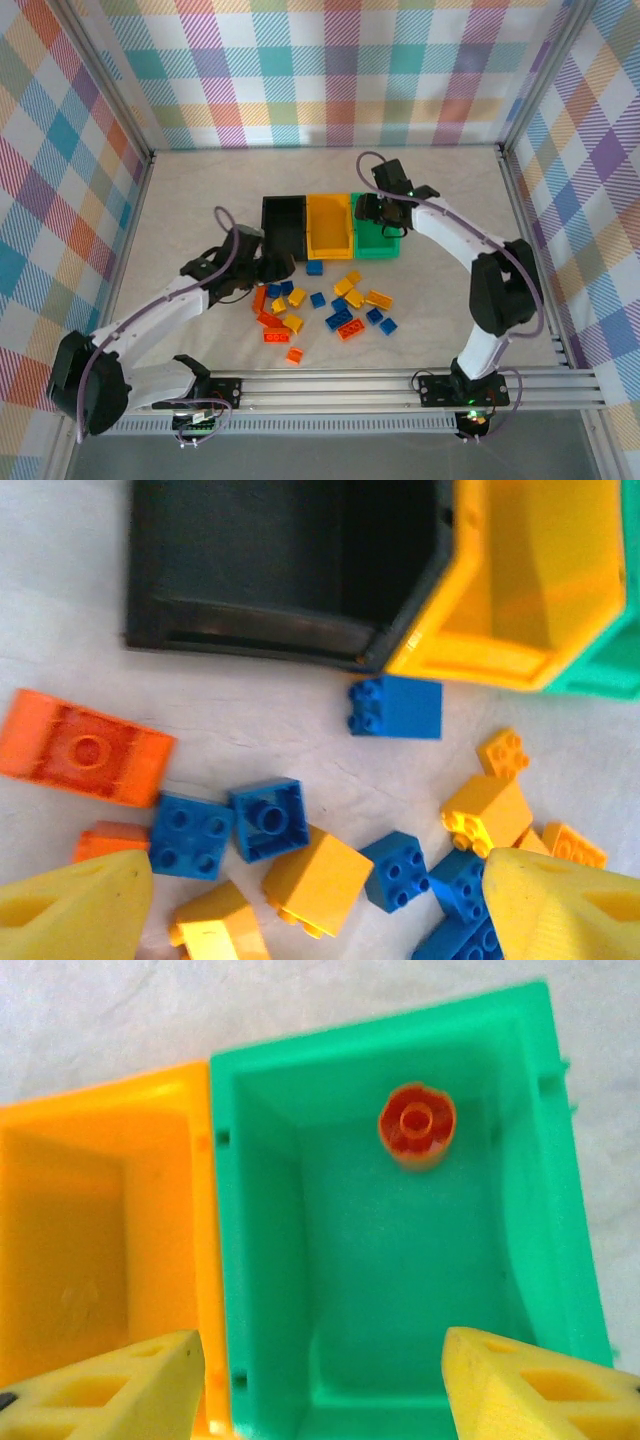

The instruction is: Sort the legos into containers by color

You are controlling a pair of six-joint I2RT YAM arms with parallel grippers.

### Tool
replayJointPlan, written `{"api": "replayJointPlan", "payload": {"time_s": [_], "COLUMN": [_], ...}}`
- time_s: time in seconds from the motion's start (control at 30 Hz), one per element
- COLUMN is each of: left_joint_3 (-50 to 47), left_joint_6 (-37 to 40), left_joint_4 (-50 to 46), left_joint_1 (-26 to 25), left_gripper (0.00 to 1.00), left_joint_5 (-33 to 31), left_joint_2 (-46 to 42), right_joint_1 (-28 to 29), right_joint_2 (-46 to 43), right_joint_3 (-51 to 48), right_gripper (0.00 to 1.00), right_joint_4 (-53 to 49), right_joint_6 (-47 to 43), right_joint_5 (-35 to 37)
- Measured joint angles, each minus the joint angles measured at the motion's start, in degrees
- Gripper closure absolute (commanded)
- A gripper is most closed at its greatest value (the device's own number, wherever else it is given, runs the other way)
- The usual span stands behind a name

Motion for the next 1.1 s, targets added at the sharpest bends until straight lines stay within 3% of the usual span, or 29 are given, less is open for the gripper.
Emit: {"api": "replayJointPlan", "payload": {"time_s": [0.1, 0.2, 0.33, 0.67, 1.0, 1.1], "left_joint_3": [2.5, 4.5, 6.1, 8.7, 8.7, 8.8], "left_joint_6": [1.7, 3.4, 5.6, 8.7, 9.2, 9.2], "left_joint_4": [-2.4, -4.7, -6.2, -6.8, -6.6, -5.7], "left_joint_1": [-4.8, -9.7, -13.9, -17.9, -18.7, -19.7], "left_gripper": [0.20, 0.31, 0.33, 0.43, 0.54, 0.45], "left_joint_5": [-2.8, -6.9, -10.9, -17.4, -18.5, -18.1], "left_joint_2": [3.6, 8.3, 13.6, 22.6, 25.6, 26.1], "right_joint_1": [0.7, 0.9, 0.8, 0.6, -0.5, -0.9], "right_joint_2": [-3.0, -4.3, -4.7, -8.7, -8.9, -9.1], "right_joint_3": [-5.4, -10.5, -14.4, -16.2, -17.0, -17.0], "right_gripper": [0.35, 0.35, 0.35, 0.35, 0.34, 0.34], "right_joint_4": [2.0, 3.2, 3.7, 5.5, 5.5, 5.5], "right_joint_6": [0.6, 1.3, 1.6, 2.0, 2.4, 2.4], "right_joint_5": [-0.5, -0.9, -0.9, -0.9, -0.9, -0.9]}}
